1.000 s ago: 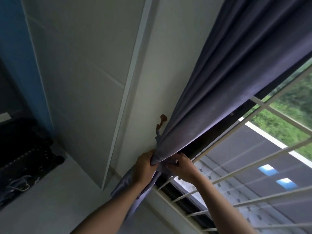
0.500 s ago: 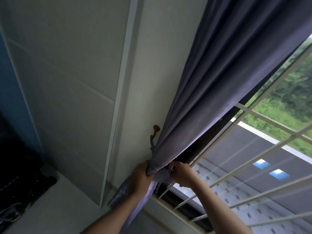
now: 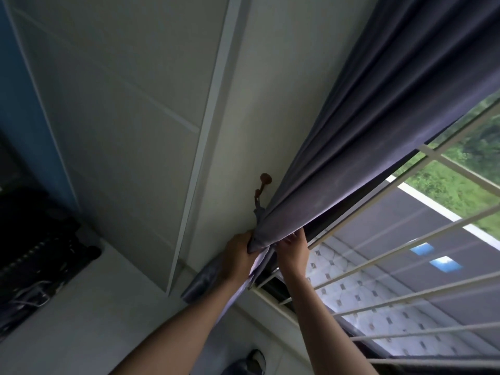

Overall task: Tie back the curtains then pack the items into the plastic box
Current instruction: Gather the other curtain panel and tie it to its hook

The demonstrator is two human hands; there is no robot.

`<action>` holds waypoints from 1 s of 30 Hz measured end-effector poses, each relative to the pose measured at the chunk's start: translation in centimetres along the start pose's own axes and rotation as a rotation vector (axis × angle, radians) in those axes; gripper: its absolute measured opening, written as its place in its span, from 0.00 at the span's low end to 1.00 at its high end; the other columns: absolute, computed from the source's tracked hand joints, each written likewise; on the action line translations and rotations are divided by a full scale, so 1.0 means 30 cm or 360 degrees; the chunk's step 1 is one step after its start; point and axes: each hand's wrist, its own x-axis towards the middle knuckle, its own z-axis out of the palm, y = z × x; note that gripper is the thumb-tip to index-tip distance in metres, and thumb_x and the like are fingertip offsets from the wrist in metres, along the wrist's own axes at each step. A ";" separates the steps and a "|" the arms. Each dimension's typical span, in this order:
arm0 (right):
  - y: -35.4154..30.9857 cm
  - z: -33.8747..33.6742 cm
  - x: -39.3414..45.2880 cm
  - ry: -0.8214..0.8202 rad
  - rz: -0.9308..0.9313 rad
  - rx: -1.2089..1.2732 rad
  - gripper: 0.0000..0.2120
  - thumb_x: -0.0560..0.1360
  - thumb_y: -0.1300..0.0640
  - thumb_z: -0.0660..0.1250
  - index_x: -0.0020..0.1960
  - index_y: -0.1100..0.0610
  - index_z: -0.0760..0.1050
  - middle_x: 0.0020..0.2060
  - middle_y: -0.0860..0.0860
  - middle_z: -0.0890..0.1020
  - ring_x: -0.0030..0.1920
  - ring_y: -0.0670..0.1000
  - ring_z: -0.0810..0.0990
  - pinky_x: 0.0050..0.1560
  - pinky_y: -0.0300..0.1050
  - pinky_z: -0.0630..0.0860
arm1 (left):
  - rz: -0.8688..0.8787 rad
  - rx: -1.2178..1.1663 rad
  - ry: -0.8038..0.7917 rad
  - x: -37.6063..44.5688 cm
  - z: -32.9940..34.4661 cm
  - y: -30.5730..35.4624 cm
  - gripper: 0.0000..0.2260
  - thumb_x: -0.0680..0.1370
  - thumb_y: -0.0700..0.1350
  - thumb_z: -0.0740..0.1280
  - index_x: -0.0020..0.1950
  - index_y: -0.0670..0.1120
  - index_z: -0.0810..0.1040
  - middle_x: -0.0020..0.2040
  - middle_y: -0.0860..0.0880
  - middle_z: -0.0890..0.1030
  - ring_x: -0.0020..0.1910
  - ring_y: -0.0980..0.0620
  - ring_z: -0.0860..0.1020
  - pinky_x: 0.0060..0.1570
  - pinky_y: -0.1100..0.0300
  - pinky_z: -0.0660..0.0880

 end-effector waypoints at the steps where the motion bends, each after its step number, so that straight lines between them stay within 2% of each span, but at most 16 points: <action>1: 0.012 0.010 -0.002 -0.0023 0.0040 0.0110 0.13 0.72 0.61 0.69 0.52 0.50 0.69 0.49 0.49 0.83 0.48 0.48 0.83 0.46 0.51 0.81 | 0.0026 0.0023 0.0005 0.003 0.002 -0.008 0.12 0.73 0.53 0.70 0.39 0.45 0.80 0.36 0.47 0.83 0.39 0.56 0.81 0.38 0.62 0.73; 3: 0.030 0.022 -0.003 -0.0064 0.0148 0.0349 0.20 0.71 0.62 0.70 0.58 0.50 0.67 0.52 0.49 0.82 0.51 0.48 0.82 0.52 0.55 0.81 | 0.0074 0.0023 -0.0014 0.003 -0.002 -0.026 0.13 0.73 0.53 0.70 0.38 0.44 0.78 0.34 0.46 0.82 0.38 0.58 0.80 0.36 0.61 0.73; 6: 0.026 0.018 0.004 -0.0078 0.0311 0.0713 0.27 0.71 0.65 0.71 0.66 0.55 0.64 0.52 0.48 0.80 0.54 0.51 0.81 0.53 0.52 0.81 | 0.0122 0.0018 -0.0100 0.003 -0.018 -0.036 0.16 0.72 0.57 0.69 0.39 0.44 0.77 0.33 0.45 0.81 0.37 0.51 0.81 0.37 0.56 0.76; 8: 0.023 0.017 0.013 -0.0106 0.0344 0.0778 0.26 0.71 0.68 0.69 0.66 0.59 0.66 0.51 0.50 0.79 0.52 0.54 0.80 0.48 0.49 0.81 | 0.0169 -0.0047 -0.0166 0.004 -0.031 -0.030 0.17 0.72 0.58 0.69 0.41 0.44 0.77 0.33 0.45 0.81 0.36 0.54 0.81 0.37 0.54 0.77; 10: 0.020 0.017 0.024 -0.0137 0.0346 0.0777 0.24 0.68 0.68 0.66 0.63 0.57 0.68 0.49 0.55 0.80 0.46 0.54 0.79 0.38 0.46 0.79 | 0.0225 -0.0092 -0.0222 0.008 -0.049 -0.023 0.16 0.71 0.57 0.69 0.44 0.44 0.77 0.35 0.46 0.81 0.36 0.58 0.80 0.36 0.55 0.77; 12: 0.021 0.017 0.034 -0.0182 0.0397 0.0881 0.23 0.68 0.67 0.63 0.62 0.56 0.69 0.47 0.56 0.78 0.41 0.52 0.77 0.33 0.44 0.75 | 0.0302 -0.0072 -0.0235 0.017 -0.065 -0.016 0.18 0.69 0.58 0.70 0.52 0.48 0.76 0.41 0.47 0.83 0.41 0.53 0.81 0.39 0.58 0.77; 13: 0.024 0.014 0.038 -0.0209 0.0408 0.0921 0.23 0.69 0.68 0.63 0.63 0.57 0.69 0.47 0.56 0.76 0.40 0.51 0.76 0.32 0.43 0.75 | 0.0323 -0.0038 -0.0259 0.024 -0.069 -0.013 0.24 0.68 0.59 0.70 0.60 0.50 0.74 0.45 0.47 0.83 0.45 0.51 0.80 0.42 0.59 0.77; 15: 0.028 0.008 0.042 -0.0239 0.0366 0.0920 0.24 0.70 0.67 0.64 0.65 0.58 0.69 0.51 0.59 0.78 0.46 0.54 0.78 0.37 0.44 0.78 | 0.0366 0.0007 -0.0373 0.041 -0.071 0.000 0.37 0.67 0.58 0.72 0.73 0.53 0.61 0.47 0.47 0.82 0.47 0.51 0.79 0.45 0.61 0.76; 17: 0.029 0.001 0.037 -0.0302 0.0305 0.0950 0.24 0.70 0.64 0.67 0.65 0.58 0.70 0.51 0.58 0.80 0.47 0.55 0.79 0.39 0.45 0.78 | 0.0336 0.0064 -0.0556 0.079 -0.078 0.013 0.44 0.68 0.56 0.73 0.77 0.55 0.51 0.50 0.47 0.81 0.47 0.50 0.80 0.45 0.63 0.74; 19: 0.014 -0.008 0.026 -0.0346 0.0308 0.0988 0.23 0.67 0.62 0.66 0.63 0.58 0.71 0.44 0.53 0.79 0.41 0.50 0.77 0.34 0.41 0.76 | 0.0167 0.0107 -0.0843 0.123 -0.083 0.022 0.46 0.67 0.57 0.74 0.77 0.56 0.49 0.59 0.46 0.78 0.54 0.48 0.78 0.51 0.62 0.71; 21: 0.013 -0.018 0.025 -0.0365 0.0312 0.0944 0.21 0.66 0.63 0.65 0.59 0.60 0.72 0.39 0.52 0.77 0.37 0.49 0.74 0.32 0.40 0.74 | 0.0116 0.0162 -0.0986 0.151 -0.075 0.018 0.45 0.65 0.58 0.75 0.75 0.53 0.54 0.65 0.48 0.72 0.60 0.48 0.75 0.56 0.60 0.70; 23: 0.017 -0.028 0.017 -0.0396 0.0304 0.0904 0.19 0.65 0.63 0.64 0.56 0.62 0.72 0.36 0.55 0.77 0.37 0.51 0.73 0.34 0.44 0.72 | 0.0229 0.0289 -0.0924 0.153 -0.045 0.005 0.39 0.64 0.59 0.75 0.69 0.52 0.62 0.61 0.49 0.72 0.57 0.48 0.75 0.52 0.64 0.69; 25: 0.015 -0.037 0.003 -0.0394 0.0344 0.0880 0.20 0.63 0.62 0.62 0.55 0.62 0.73 0.32 0.54 0.75 0.34 0.51 0.70 0.35 0.46 0.68 | 0.0348 0.0351 -0.0789 0.146 -0.017 0.001 0.33 0.63 0.62 0.73 0.63 0.54 0.65 0.53 0.49 0.76 0.51 0.49 0.77 0.47 0.67 0.69; 28: 0.009 -0.049 -0.009 -0.0399 0.0395 0.0883 0.18 0.65 0.61 0.60 0.55 0.59 0.74 0.29 0.49 0.75 0.31 0.46 0.69 0.35 0.44 0.68 | 0.0321 0.0185 -0.0834 0.149 -0.016 0.008 0.39 0.60 0.62 0.75 0.67 0.55 0.62 0.52 0.49 0.76 0.50 0.51 0.76 0.49 0.61 0.75; 30: 0.017 -0.049 -0.016 -0.0407 0.0394 0.0866 0.15 0.71 0.67 0.57 0.55 0.59 0.74 0.30 0.50 0.76 0.30 0.45 0.72 0.35 0.44 0.70 | 0.0277 0.0162 -0.0811 0.146 -0.030 0.016 0.38 0.60 0.61 0.75 0.65 0.55 0.63 0.51 0.49 0.75 0.49 0.51 0.75 0.48 0.59 0.76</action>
